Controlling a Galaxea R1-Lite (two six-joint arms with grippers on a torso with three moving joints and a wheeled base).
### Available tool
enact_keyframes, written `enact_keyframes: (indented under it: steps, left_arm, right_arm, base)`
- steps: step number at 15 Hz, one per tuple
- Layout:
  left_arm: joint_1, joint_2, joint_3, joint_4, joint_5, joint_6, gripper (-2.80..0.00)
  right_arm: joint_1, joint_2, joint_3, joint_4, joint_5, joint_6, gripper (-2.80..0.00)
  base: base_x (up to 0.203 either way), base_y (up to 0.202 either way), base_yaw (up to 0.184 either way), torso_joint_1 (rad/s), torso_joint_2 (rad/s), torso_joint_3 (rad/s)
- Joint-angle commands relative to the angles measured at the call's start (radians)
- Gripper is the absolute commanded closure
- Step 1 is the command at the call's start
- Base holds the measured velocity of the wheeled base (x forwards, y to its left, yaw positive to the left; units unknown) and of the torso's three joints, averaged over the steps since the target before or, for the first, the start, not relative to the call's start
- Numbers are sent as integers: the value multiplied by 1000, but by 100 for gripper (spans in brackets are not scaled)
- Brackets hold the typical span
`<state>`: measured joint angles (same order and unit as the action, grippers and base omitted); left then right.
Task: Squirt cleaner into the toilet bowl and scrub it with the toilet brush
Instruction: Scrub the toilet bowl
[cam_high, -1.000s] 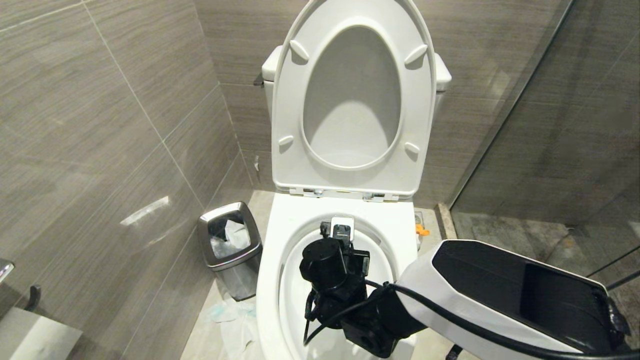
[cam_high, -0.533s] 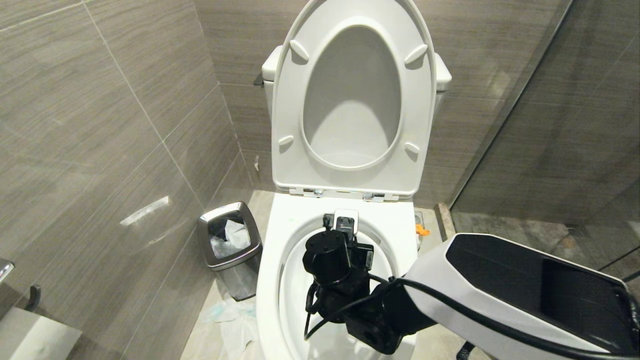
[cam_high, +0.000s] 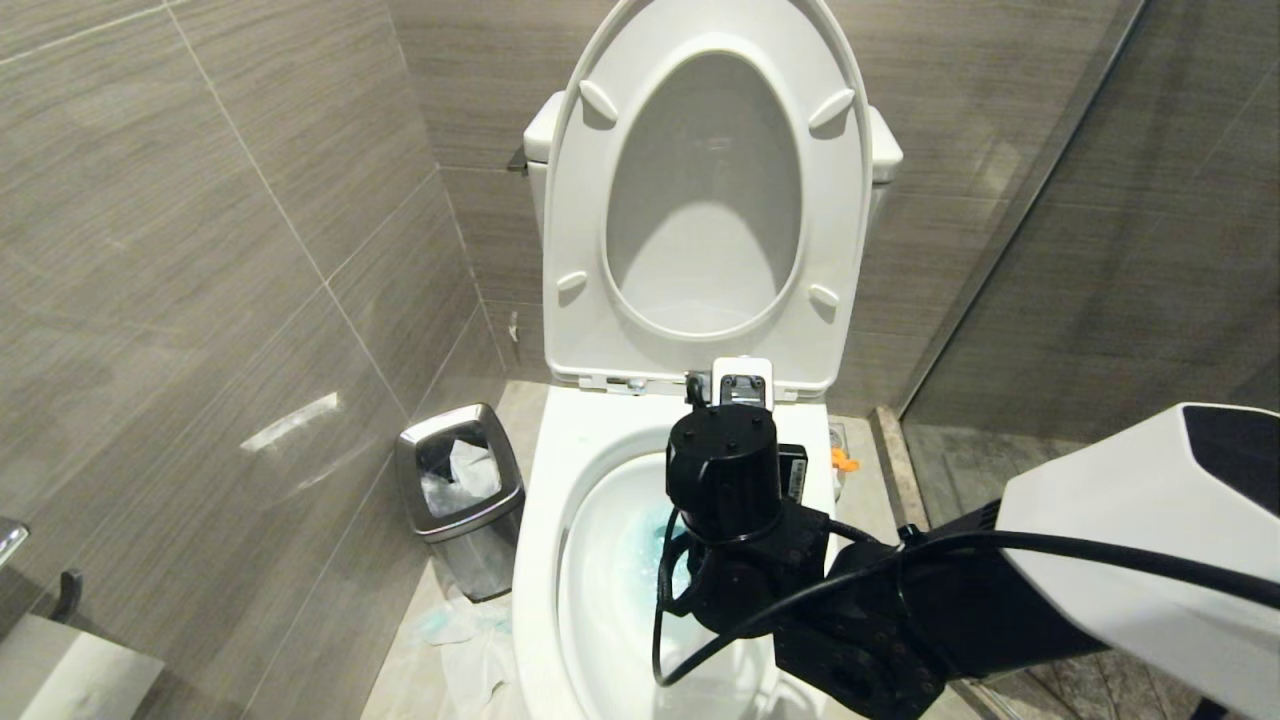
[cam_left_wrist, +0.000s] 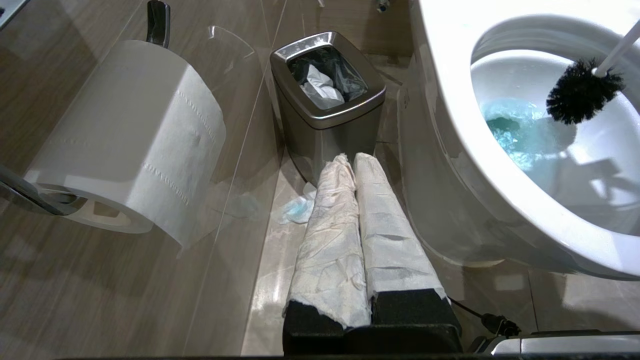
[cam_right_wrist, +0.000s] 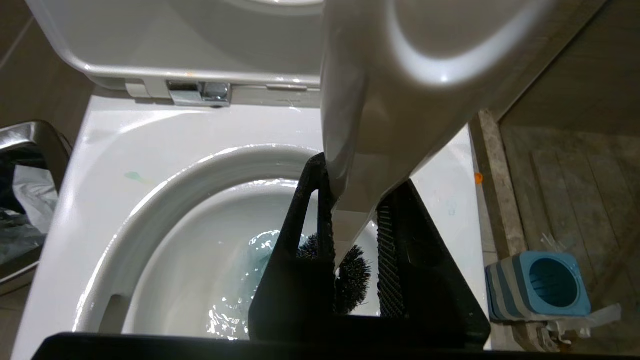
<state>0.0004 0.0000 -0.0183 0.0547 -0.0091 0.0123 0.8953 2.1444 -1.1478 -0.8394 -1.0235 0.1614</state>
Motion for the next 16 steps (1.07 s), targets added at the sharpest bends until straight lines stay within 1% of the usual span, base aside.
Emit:
enact_keyframes:
  steps: [1, 3, 6, 8, 10, 11, 13, 16]
  left_arm:
    - [0, 0, 0, 1, 0, 0, 0]
    - [1, 0, 0, 1, 0, 0, 0]
    - [1, 0, 0, 1, 0, 0, 0]
    - [0, 0, 0, 1, 0, 0, 0]
    - [0, 0, 0, 1, 0, 0, 0]
    - [1, 0, 0, 1, 0, 0, 0]
    - [1, 0, 0, 1, 0, 0, 0]
    - [0, 0, 0, 1, 0, 0, 0]
  right_arm:
    - [0, -30, -1, -6, 15, -19, 0]
    - [-5, -7, -20, -6, 27, -29, 0]
    - [-36, 51, -47, -9, 35, -29, 0]
    - [-58, 94, -102, -11, 49, -29, 0]
    - [-101, 136, -169, -7, 68, -35, 0]
    - [-125, 147, -186, -8, 73, -57, 0]
    - [-148, 142, -178, -8, 75, -68, 0]
    - [-151, 99, -95, -8, 98, -66, 0]
  base:
    - [0, 0, 0, 0, 0, 0]
    - [0, 0, 0, 0, 0, 0]
    - [0, 0, 0, 0, 0, 0]
    - [0, 0, 0, 0, 0, 0]
    - [0, 0, 0, 0, 0, 0]
    - [0, 0, 0, 0, 0, 0]
    - [0, 0, 0, 0, 0, 0]
    - [0, 0, 0, 0, 0, 0]
